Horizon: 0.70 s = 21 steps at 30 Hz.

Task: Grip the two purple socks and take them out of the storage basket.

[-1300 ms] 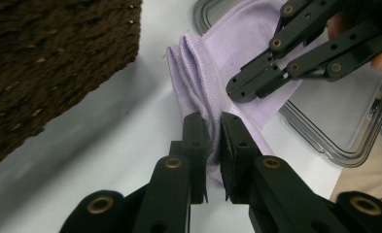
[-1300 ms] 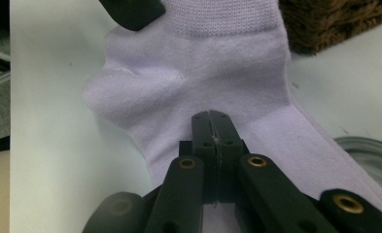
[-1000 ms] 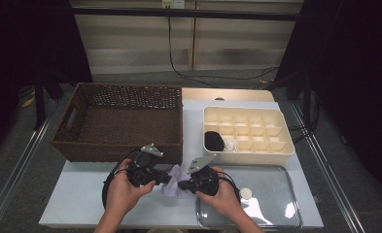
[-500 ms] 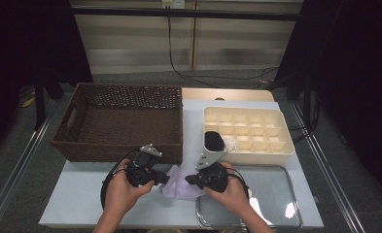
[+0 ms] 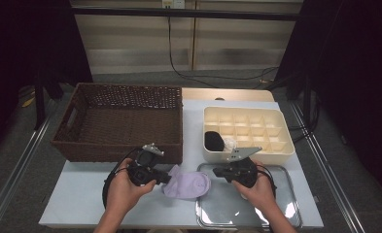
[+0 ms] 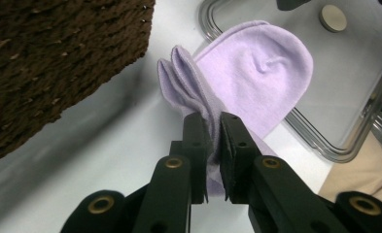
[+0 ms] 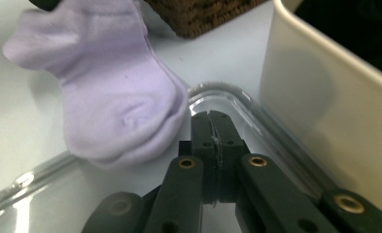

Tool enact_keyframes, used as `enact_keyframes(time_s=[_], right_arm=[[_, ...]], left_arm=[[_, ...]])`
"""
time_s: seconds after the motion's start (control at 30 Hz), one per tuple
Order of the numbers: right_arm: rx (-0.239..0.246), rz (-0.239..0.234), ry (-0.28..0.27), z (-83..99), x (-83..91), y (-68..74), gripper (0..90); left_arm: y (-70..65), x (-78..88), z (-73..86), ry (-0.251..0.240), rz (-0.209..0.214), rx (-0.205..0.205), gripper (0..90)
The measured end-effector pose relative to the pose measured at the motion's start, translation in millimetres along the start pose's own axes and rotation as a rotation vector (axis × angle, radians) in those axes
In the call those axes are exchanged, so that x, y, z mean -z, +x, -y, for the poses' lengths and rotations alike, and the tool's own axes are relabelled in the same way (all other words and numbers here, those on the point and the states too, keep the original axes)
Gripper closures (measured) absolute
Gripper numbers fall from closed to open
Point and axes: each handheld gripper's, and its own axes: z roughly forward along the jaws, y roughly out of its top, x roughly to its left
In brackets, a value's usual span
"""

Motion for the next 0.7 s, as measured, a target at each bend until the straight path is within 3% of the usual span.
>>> enact_keyframes(time_s=[0.23,0.7], right_arm=[[0.017,-0.037,0.027,5.9,-13.5,8.9,89.3],[0.038,-0.063,0.037,-6.0,-31.8,21.8,89.0]], left_arm=[[-0.7,0.8,-2.2,0.013,0.002,0.000,82.4],[3.5,16.2,3.2,0.006,-0.013,0.015,82.4]])
